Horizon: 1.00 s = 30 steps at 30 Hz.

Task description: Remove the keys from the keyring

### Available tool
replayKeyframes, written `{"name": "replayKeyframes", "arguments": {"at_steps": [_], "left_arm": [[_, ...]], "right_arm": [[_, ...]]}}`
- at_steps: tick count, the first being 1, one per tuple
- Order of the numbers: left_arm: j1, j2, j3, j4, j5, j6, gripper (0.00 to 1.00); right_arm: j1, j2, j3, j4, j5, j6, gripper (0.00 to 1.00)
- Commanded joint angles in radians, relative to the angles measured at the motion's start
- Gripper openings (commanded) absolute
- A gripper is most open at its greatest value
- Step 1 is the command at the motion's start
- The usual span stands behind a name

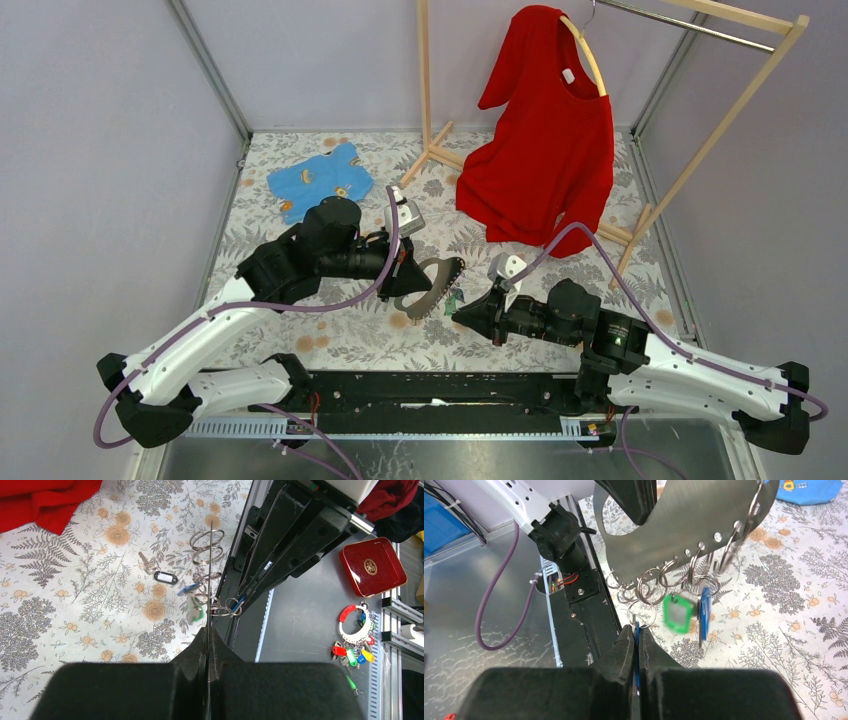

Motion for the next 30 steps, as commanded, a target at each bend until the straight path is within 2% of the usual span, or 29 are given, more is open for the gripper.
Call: {"name": "replayKeyframes", "arguments": {"at_steps": [1, 12, 30], "left_arm": [[0.005, -0.023, 0.050, 0.066, -0.014, -0.003, 0.00], [0.005, -0.025, 0.028, 0.069, 0.063, 0.004, 0.00], [-0.011, 0.018, 0.013, 0.023, 0.035, 0.043, 0.00]], "right_arm": [[0.008, 0.010, -0.005, -0.014, -0.016, 0.001, 0.00], [0.008, 0.022, 0.004, 0.004, 0.001, -0.008, 0.00], [0.007, 0.081, 0.065, 0.010, 0.009, -0.004, 0.00]]}}
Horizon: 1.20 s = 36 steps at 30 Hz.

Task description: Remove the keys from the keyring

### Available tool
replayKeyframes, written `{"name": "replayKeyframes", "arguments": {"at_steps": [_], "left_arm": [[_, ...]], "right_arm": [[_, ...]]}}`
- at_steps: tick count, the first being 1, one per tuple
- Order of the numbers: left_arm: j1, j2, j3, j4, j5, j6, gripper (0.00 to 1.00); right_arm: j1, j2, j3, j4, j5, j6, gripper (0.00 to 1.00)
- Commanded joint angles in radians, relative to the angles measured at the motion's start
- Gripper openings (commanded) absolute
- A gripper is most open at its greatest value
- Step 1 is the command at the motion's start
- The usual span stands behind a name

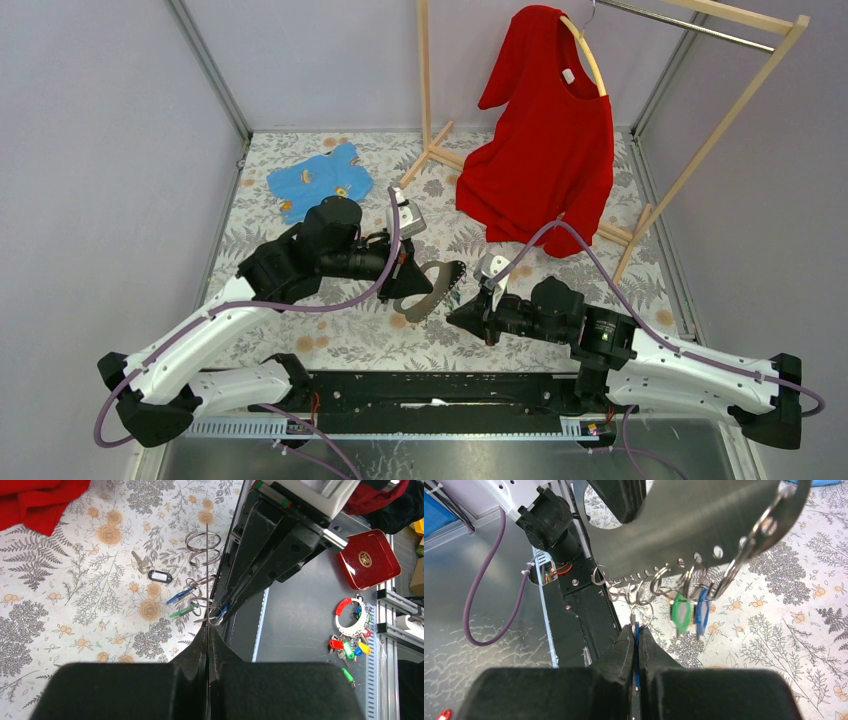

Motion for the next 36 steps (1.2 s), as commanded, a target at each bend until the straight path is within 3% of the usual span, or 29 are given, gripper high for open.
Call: {"name": "replayKeyframes", "arguments": {"at_steps": [1, 36], "left_arm": [[-0.008, 0.014, 0.014, 0.020, -0.008, 0.035, 0.00], [-0.027, 0.005, -0.034, 0.019, -0.051, 0.061, 0.00]], "right_arm": [[0.008, 0.001, 0.054, 0.018, 0.009, -0.001, 0.00], [0.007, -0.020, 0.073, -0.032, 0.058, 0.090, 0.00]]}}
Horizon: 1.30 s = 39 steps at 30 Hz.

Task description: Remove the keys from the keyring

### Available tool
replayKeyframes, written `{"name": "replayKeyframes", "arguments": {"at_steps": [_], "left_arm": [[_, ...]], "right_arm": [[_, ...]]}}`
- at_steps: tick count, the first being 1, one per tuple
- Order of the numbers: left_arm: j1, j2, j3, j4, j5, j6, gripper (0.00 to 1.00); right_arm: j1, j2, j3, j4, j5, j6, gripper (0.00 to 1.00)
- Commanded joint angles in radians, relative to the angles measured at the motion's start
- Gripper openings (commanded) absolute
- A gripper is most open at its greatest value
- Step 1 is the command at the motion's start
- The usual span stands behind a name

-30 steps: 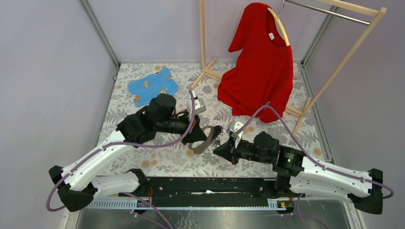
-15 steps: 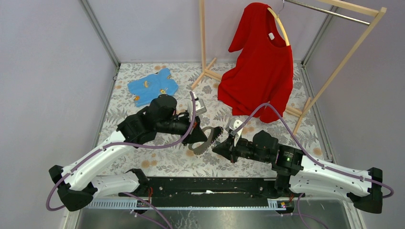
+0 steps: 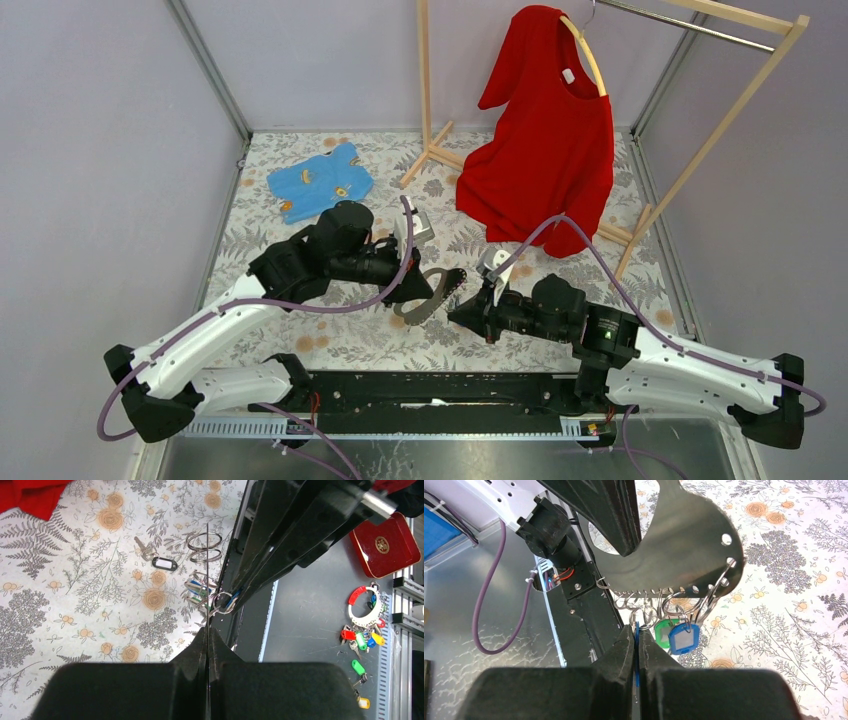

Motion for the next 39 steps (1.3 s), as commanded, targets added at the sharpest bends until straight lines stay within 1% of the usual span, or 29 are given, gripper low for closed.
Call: {"name": "replayKeyframes", "arguments": {"at_steps": [1, 7, 17, 28, 37, 39], "left_arm": [[-0.006, -0.019, -0.016, 0.041, -0.027, 0.020, 0.00], [-0.005, -0.038, -0.055, 0.097, -0.073, -0.012, 0.00], [-0.001, -0.065, -0.106, 0.159, -0.125, -0.092, 0.00], [0.007, -0.144, -0.164, 0.232, -0.198, -0.109, 0.00], [0.015, -0.179, -0.192, 0.279, -0.185, -0.126, 0.00], [0.021, -0.187, -0.201, 0.298, -0.159, -0.135, 0.00]], "right_arm": [[0.007, -0.035, 0.032, 0.011, 0.020, 0.033, 0.00], [0.007, -0.042, 0.012, -0.003, 0.003, 0.047, 0.00], [0.007, -0.073, -0.029, -0.043, 0.029, 0.065, 0.00], [0.007, -0.082, -0.048, -0.056, 0.030, 0.087, 0.00], [0.007, -0.075, -0.055, -0.055, 0.029, 0.091, 0.00], [0.007, -0.070, -0.055, -0.056, 0.029, 0.091, 0.00]]}}
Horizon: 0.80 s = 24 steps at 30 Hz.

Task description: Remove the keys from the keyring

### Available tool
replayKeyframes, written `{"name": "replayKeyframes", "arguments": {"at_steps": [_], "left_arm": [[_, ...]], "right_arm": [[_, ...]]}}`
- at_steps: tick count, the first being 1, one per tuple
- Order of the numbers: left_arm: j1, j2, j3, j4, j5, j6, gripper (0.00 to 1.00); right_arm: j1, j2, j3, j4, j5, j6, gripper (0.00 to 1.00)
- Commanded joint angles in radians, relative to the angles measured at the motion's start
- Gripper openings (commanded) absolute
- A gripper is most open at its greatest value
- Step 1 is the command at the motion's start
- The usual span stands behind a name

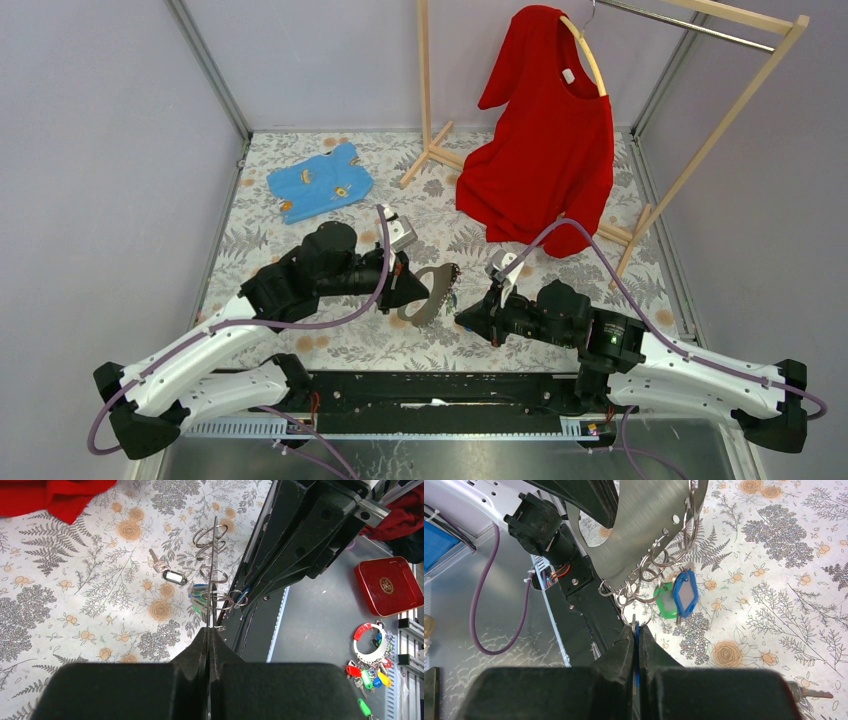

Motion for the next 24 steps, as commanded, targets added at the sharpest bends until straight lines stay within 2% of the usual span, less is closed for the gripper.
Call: {"name": "replayKeyframes", "arguments": {"at_steps": [1, 7, 10, 13, 15, 20, 21, 24], "left_arm": [[0.030, -0.047, -0.009, 0.125, -0.021, -0.014, 0.00], [0.050, -0.052, -0.041, 0.175, 0.057, -0.074, 0.00], [0.087, -0.058, -0.112, 0.238, 0.080, -0.157, 0.00], [0.130, -0.067, -0.240, 0.390, 0.123, -0.306, 0.00], [0.152, -0.080, -0.349, 0.548, 0.133, -0.427, 0.00], [0.170, -0.089, -0.586, 0.817, 0.069, -0.582, 0.00], [0.169, -0.087, -0.639, 0.862, 0.052, -0.599, 0.01], [0.166, -0.073, -0.766, 1.038, 0.012, -0.641, 0.14]], "right_arm": [[0.007, 0.002, -0.003, -0.015, -0.005, 0.007, 0.00], [0.007, 0.005, 0.003, -0.016, 0.029, -0.004, 0.00], [0.007, 0.002, 0.015, -0.041, 0.047, -0.006, 0.00], [0.007, 0.007, 0.034, -0.078, 0.065, -0.002, 0.00], [0.007, 0.020, 0.054, -0.112, 0.071, 0.005, 0.00], [0.007, 0.098, 0.105, -0.190, 0.033, 0.022, 0.00], [0.007, 0.122, 0.119, -0.205, 0.027, 0.024, 0.00], [0.008, 0.199, 0.160, -0.243, 0.011, 0.020, 0.00]]}}
